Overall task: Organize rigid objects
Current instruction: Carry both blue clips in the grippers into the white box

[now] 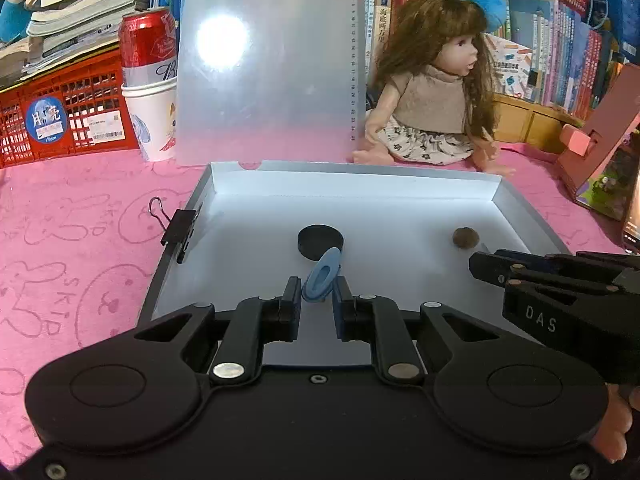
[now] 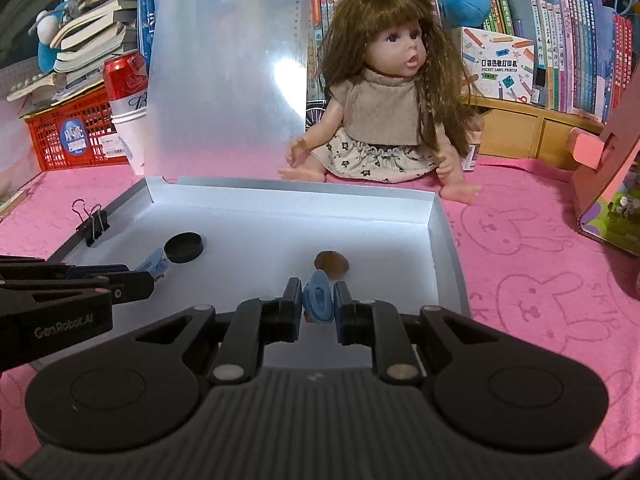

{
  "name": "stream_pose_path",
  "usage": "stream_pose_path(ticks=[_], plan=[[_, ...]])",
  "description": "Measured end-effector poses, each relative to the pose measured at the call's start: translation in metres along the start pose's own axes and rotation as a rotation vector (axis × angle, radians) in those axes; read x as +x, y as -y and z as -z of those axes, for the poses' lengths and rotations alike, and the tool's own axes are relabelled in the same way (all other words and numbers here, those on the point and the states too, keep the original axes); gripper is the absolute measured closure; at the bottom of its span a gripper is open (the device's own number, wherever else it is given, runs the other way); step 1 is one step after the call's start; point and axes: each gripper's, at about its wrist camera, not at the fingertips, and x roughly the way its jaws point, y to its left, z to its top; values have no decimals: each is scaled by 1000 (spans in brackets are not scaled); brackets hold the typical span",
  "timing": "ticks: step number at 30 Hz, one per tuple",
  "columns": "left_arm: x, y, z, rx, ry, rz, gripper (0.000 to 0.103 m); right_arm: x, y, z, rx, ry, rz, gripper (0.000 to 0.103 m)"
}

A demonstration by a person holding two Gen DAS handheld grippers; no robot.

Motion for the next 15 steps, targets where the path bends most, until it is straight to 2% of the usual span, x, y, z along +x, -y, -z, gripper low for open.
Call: stream_pose_path(ticks=[15], plan=[[8,2,2,19,-2,-16,87,9,-4,1,-12,-30,6,82]])
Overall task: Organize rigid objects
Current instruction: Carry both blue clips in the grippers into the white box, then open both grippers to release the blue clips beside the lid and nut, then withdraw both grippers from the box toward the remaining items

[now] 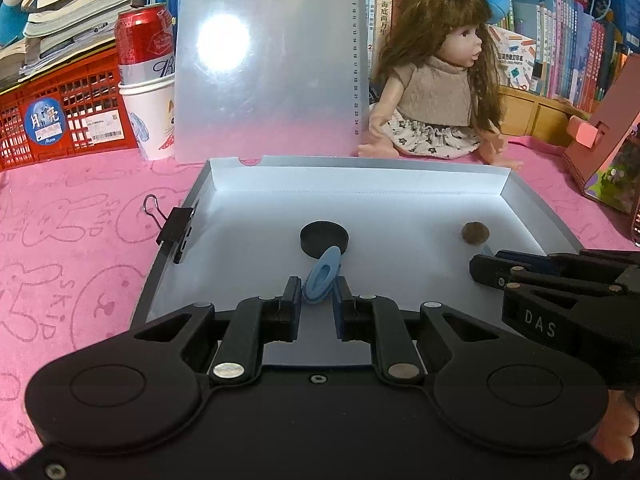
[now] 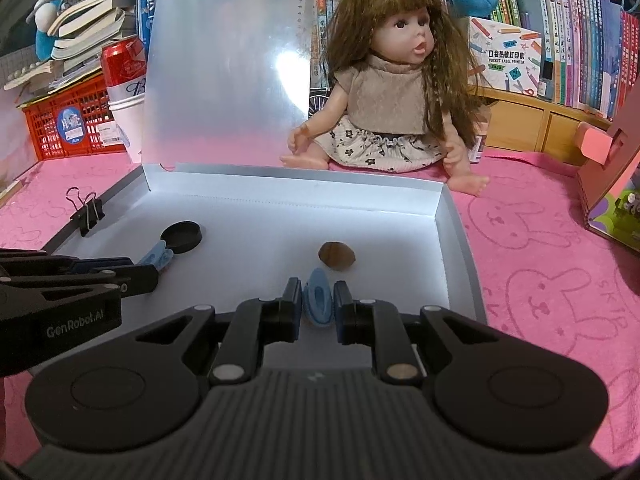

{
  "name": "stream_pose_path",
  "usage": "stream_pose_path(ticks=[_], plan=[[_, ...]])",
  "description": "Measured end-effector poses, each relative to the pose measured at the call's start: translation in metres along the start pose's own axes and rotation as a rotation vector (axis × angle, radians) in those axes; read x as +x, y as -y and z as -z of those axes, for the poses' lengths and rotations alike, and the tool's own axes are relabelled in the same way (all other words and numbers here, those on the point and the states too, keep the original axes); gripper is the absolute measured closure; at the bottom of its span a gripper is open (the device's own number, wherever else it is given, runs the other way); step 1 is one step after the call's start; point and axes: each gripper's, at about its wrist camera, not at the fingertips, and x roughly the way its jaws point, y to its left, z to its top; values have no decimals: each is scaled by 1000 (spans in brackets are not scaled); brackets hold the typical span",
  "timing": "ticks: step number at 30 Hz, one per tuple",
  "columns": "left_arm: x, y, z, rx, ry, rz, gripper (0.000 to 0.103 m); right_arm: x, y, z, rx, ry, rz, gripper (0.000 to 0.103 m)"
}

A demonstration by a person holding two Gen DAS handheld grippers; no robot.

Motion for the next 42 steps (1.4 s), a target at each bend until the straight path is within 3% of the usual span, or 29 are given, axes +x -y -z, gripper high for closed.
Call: stream_pose_path(ticks=[7,9,10,13,22,24,32,42], plan=[[-2,-1,-1,-3,-5,5,87,-2,0,0,12,6,4,75],[-4,-1,0,-1,-3,5,86,-4,1,0,15,10,7,69],[-5,-1,0,0,-2,5,86,-6,2,0,16,12,7,61],[-10,0,0,4,8,7,86,-10,2,-1,20,21,5,58],[-38,-3,1,10,44,24,58,-33,2,-2,3,55,12,39],[-47,-5,3,8,55,41,46,-41,2,-1,-9,67,16,36],[-87,-10,21,19,84,91,36,-82,4,12,-41,119,-9,19],[-143,-11,57,32,124,142,25,-135,3,40,-72,163,-67,14]])
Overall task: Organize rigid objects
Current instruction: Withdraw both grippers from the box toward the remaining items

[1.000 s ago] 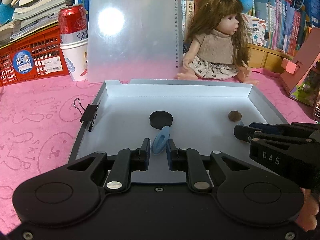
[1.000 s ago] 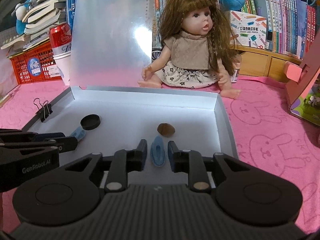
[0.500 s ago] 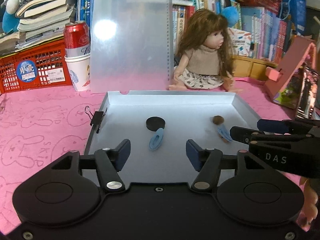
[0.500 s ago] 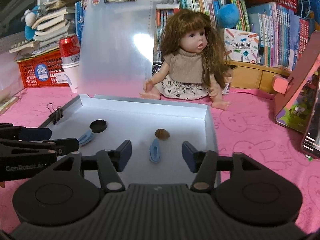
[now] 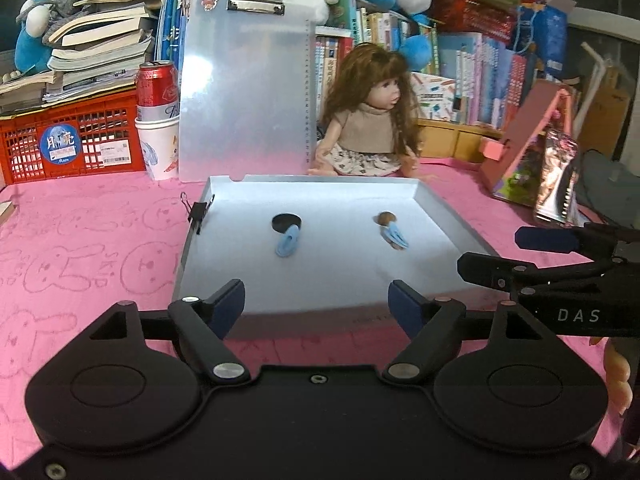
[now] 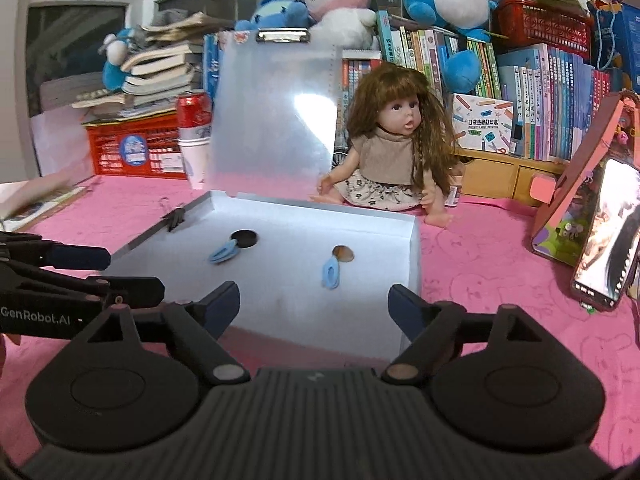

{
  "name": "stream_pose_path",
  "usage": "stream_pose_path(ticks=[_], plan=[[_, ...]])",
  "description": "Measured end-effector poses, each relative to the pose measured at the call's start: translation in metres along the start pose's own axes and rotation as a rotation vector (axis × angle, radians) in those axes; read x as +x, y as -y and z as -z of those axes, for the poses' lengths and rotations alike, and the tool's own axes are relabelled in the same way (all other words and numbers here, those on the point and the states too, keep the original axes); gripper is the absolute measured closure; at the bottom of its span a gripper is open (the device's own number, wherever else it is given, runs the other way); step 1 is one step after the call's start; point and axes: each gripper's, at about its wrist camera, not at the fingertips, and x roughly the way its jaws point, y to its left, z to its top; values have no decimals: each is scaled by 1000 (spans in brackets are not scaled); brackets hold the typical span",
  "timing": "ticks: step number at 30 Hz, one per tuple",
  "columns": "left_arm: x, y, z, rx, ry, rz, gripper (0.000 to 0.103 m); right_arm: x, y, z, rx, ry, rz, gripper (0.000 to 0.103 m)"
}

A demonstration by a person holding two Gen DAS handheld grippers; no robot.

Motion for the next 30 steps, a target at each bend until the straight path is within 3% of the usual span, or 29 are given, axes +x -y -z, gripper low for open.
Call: stream_pose_path(ticks=[11,22,30], plan=[[-46,14,36,52,5,19,24,-49,-2,32,-6,24,-40,11],[-72,20,72,91,-17,24,24,-82,2,64,-29,15,-4,11],[-73,17,87,77,-59,49,39,-82,10,80,-7,-10,36,11]])
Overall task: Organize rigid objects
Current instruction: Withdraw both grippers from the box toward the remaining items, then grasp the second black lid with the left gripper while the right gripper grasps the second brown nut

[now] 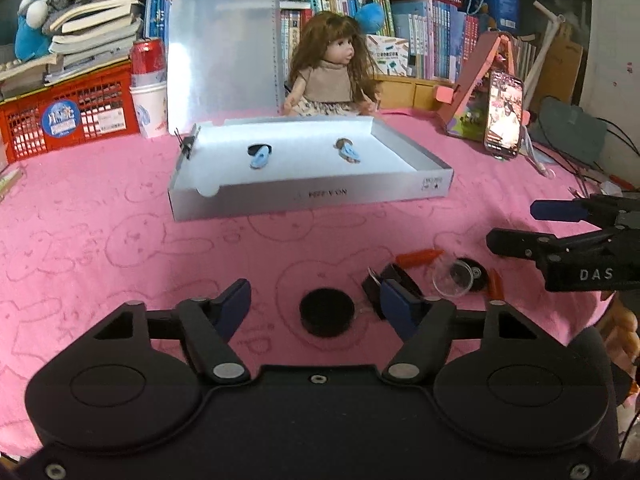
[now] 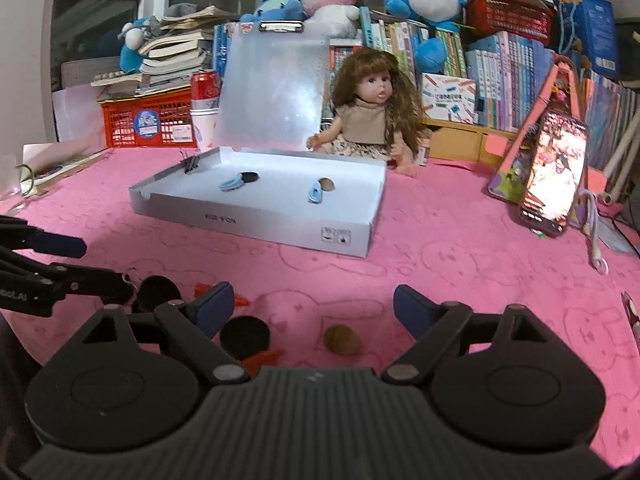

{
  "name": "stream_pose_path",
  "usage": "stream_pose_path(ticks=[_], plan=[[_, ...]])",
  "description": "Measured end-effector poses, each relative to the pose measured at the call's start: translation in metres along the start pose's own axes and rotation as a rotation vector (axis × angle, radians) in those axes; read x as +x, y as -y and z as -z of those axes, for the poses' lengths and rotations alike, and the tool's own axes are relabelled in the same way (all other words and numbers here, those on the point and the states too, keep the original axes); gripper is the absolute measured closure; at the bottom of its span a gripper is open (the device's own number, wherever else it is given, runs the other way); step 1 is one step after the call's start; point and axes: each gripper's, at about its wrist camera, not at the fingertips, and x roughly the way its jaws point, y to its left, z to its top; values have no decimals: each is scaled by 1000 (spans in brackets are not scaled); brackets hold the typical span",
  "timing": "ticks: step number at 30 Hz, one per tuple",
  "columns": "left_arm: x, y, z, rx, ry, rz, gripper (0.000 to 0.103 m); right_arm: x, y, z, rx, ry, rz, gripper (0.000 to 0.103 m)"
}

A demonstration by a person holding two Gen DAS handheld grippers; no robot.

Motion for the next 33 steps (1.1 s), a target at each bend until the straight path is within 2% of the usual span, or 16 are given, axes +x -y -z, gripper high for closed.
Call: stream_pose_path(ticks=[1,3,5,6,13,15,17,21,23,24,25,33], plan=[[0,1,1,4,-3,1,40,1,1,1,3,-2,4,11],[1,1,4,9,-7,-7,56,1,2,4,4,-10,16,11],[3,0,5,4,-15,-15,69,1,4,7,2,-11,32,16],[3,-1,6,0,-17,-12,71,1,5,8,0,-11,35,17],[2,4,9,16,-4,-14,70,0,8,15,5,-22,49,32],[2,6,9,24,-4,-17,68,1,8,17,2,-29,46,36],[5,8,10,27,-6,-23,67,1,7,19,-3,-34,46,45],[15,7,12,12,-19,-33,67,4,7,19,1,-41,47,56],[16,7,11,9,-12,-39,68,6,8,18,7,-47,45,69],[16,7,11,6,-10,-43,72,8,8,18,7,-53,45,75],[16,7,11,2,-10,-50,72,9,7,18,2,-62,43,78],[13,2,4,-22,-6,-60,72,7,0,14,-27,-50,38,78]])
